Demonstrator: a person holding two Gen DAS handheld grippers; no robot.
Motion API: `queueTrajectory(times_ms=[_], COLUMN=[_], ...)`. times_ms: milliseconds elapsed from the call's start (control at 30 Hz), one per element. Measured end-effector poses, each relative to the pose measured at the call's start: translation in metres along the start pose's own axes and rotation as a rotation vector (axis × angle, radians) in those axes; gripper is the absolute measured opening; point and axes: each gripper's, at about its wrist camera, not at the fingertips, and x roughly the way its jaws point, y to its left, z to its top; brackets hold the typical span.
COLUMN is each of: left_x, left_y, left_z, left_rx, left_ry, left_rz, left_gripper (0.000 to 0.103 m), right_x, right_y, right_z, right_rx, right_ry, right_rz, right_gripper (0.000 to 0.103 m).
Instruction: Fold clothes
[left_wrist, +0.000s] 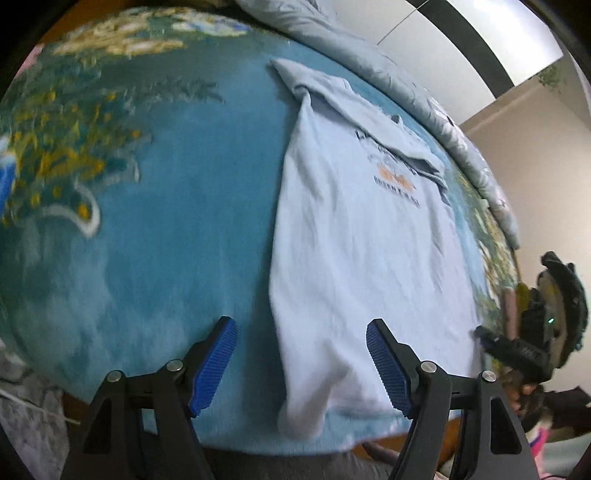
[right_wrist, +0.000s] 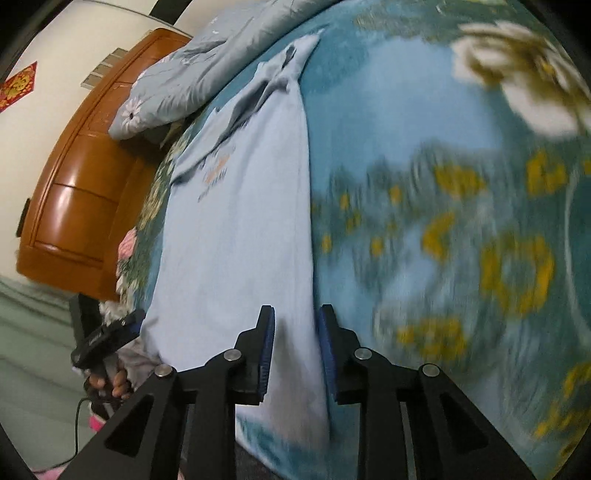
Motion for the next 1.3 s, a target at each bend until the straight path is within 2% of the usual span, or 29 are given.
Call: queueTrajectory(times_ms=[133, 467, 700, 767, 800, 833, 867, 900, 967, 1133, 1300], left_x=[-0.005, -0.003, 0.002, 0.0, 0.0, 0.0, 0.001, 0.002, 0.002, -0.01, -0.023], left_y=[0.003, 0.008, 0.007, 0.007, 0.007, 0.007, 0.007, 0.007, 0.007, 0.02, 0.028], left_z=[-0.012, -0.021, -0.018, -0.02, -0.021, -0.022, -0.023, -0.024, -0.027, -0.029, -0.022], left_rx=[-0.013, -0.066, -0.047, -0.035, -0.031, -0.029, -0.024, -0.014, 0.006, -0.013, -0.035], left_ry=[0.008, -0.005, -0.002, -0.007, -0.007, -0.005, 0.002, 0.009, 0.015, -0.02, -0.048], left_rz=[-0.062, -0.239, -0.257, -0.262, -0.265, -0.268, -0.262, -0.251, -0.231, -0.304, -0.352], left_gripper=[0.076, 0.075, 0.075, 0.074, 0.067, 0.046, 0.019, 0.01, 0.01, 0.01, 0.01], right_x=[-0.004, -0.006, 0.0, 0.0, -0.001, -0.003, -0.006, -0.009, -0.015, -0.025, -0.024], right_y=[-0.002, -0.007, -0.006, -0.005, -0.006, -0.006, -0.007, -0.007, -0.008, -0.007, -0.01], right_z=[-0.019, -0.029, -0.027, -0.029, -0.03, -0.032, -0.032, -0.033, -0.032, -0.025, -0.014], right_rx=[0.007, 0.043, 0.052, 0.047, 0.04, 0.037, 0.037, 0.04, 0.047, 0.042, 0.073], right_ry=[-0.007, -0.037, -0.031, -0.03, -0.03, -0.033, -0.04, -0.049, -0.074, -0.104, -0.117], right_rz=[0.051, 0.129, 0.159, 0.158, 0.152, 0.149, 0.152, 0.159, 0.181, 0.185, 0.262], right_gripper=[0.025, 0.023, 0.022, 0.013, 0.009, 0.008, 0.008, 0.007, 0.007, 0.007, 0.007])
